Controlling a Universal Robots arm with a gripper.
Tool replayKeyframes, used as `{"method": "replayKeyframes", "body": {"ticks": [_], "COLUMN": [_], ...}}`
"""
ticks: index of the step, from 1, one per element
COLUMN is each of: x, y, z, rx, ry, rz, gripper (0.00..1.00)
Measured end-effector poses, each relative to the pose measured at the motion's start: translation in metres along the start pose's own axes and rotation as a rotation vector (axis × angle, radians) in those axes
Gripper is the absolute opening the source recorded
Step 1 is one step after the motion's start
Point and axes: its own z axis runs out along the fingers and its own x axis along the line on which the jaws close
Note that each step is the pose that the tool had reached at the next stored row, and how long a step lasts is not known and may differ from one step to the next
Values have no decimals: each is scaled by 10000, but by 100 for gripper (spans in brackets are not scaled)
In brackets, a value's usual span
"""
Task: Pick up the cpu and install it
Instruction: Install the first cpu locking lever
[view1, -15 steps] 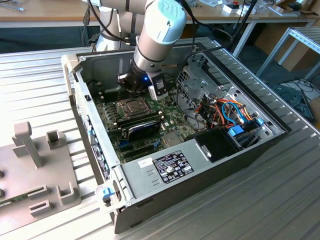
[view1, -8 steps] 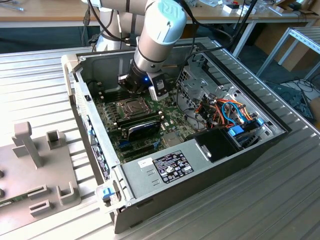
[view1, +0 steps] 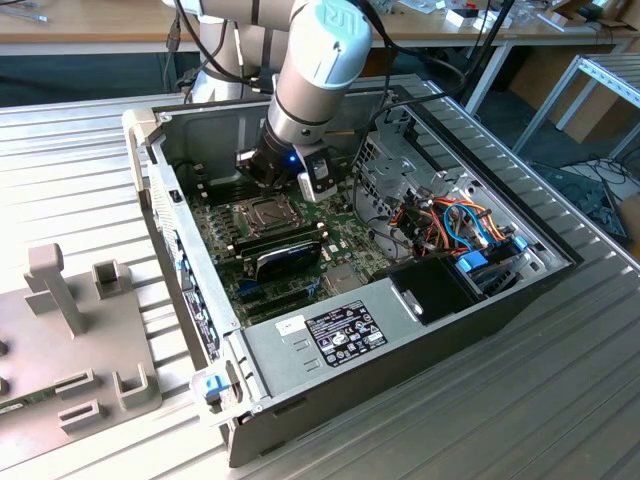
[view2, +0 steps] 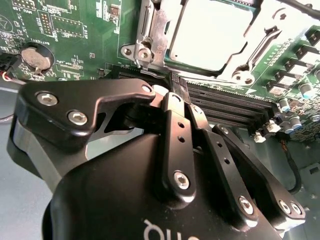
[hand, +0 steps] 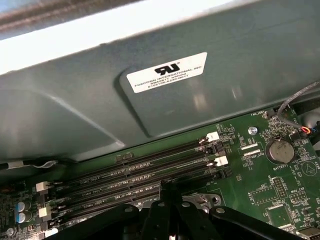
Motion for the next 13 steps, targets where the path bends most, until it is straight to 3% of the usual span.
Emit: {"method": "replayKeyframes", "body": {"ticks": [13], "x": [-4], "y": [-10], "z": [37], "rx": [101], "ry": [-32], "rz": [-1], "gripper": [11]}}
